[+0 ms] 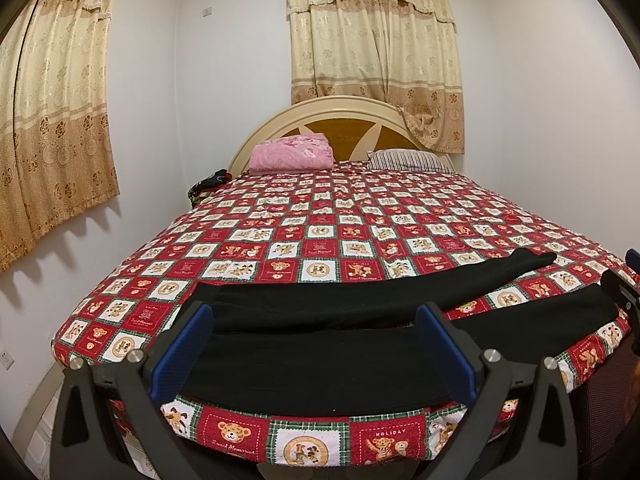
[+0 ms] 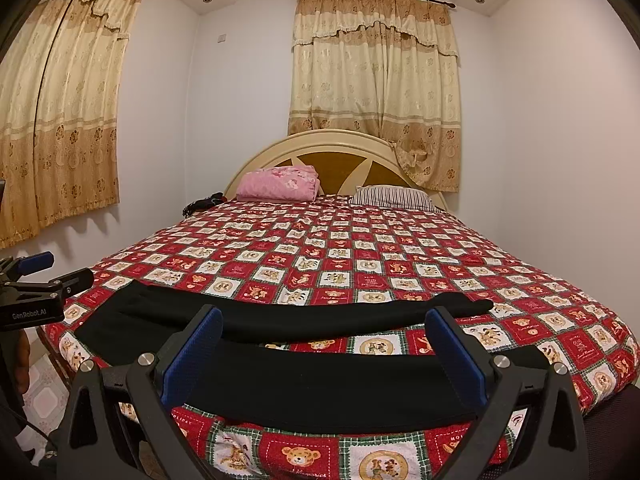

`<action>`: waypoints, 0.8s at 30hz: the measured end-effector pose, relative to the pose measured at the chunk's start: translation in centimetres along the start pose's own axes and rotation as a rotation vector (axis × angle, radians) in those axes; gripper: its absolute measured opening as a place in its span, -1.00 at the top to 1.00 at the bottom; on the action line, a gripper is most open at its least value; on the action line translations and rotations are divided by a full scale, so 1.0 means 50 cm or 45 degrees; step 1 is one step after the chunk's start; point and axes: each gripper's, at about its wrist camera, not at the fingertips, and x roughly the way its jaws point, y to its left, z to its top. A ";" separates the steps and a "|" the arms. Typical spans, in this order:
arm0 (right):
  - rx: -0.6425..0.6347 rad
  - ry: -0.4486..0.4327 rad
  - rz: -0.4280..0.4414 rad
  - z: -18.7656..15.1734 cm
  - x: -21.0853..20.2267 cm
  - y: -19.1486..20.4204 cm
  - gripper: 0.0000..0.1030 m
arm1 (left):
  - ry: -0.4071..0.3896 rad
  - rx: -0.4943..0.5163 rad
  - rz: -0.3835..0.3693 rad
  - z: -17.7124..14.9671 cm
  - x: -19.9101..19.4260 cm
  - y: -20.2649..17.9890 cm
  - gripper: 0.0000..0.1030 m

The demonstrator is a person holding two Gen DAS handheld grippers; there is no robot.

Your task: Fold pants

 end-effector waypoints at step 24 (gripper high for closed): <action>-0.012 0.031 -0.008 -0.003 0.009 0.000 -0.98 | 0.008 -0.003 0.000 -0.007 0.001 0.003 -1.00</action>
